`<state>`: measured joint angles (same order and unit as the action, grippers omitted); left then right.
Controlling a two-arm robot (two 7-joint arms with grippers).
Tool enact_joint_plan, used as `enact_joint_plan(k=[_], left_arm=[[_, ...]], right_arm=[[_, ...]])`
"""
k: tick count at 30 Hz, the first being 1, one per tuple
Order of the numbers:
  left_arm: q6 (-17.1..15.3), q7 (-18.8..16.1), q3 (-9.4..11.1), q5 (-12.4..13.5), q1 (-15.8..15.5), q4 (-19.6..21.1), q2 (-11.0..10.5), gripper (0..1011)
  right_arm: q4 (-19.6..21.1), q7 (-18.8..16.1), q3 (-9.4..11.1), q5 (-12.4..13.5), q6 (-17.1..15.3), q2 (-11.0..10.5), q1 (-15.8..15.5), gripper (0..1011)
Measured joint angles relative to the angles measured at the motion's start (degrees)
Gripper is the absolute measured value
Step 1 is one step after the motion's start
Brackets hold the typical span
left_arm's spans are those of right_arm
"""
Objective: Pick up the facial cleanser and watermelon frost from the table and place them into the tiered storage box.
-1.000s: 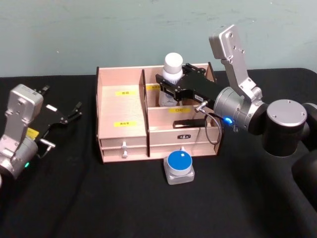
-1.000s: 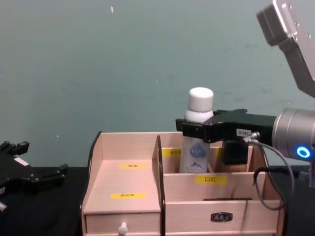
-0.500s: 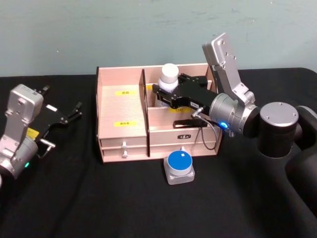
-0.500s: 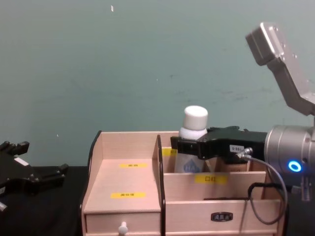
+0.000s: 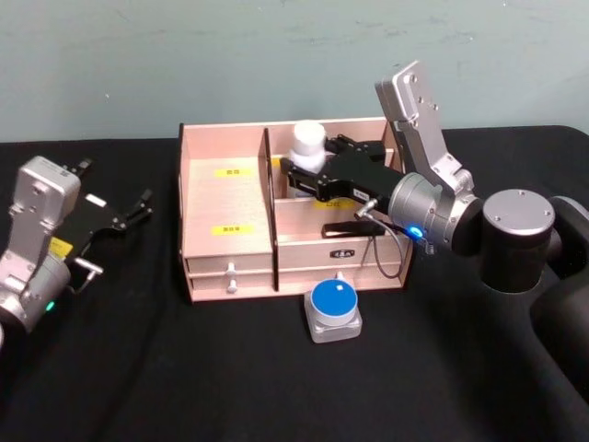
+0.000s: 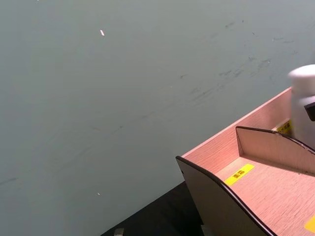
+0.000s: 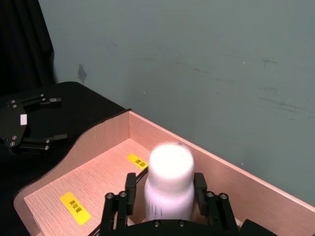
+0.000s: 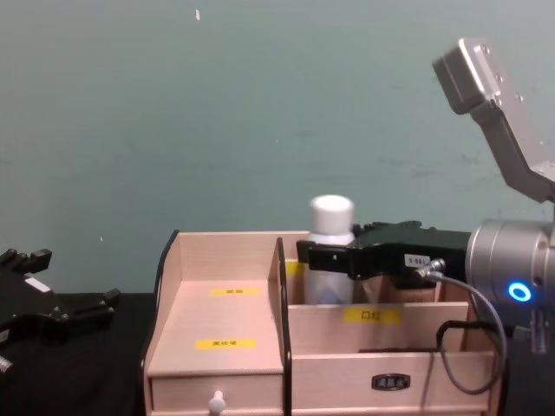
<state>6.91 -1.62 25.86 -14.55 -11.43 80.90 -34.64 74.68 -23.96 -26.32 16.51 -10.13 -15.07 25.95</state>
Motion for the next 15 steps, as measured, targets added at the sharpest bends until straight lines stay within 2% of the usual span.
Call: enact_joint_plan(k=[5,11,15], left_arm=[[0.00,0.00,0.00,0.01,0.00,0.00,0.00,1010],[0.00,0.00,0.00,0.00,0.00,0.00,0.00,1010],[0.00,0.00,0.00,0.00,0.00,0.00,0.00,1010]], right_arm=[[0.07,0.01,0.03,0.03,0.00,-0.01,-0.03,850],[2.59,0.16,0.10,0.15,-0.84,-0.91,-0.70,1002],[5.73,0.41,0.13,0.10,-2.38,-2.10,-1.46,1002]])
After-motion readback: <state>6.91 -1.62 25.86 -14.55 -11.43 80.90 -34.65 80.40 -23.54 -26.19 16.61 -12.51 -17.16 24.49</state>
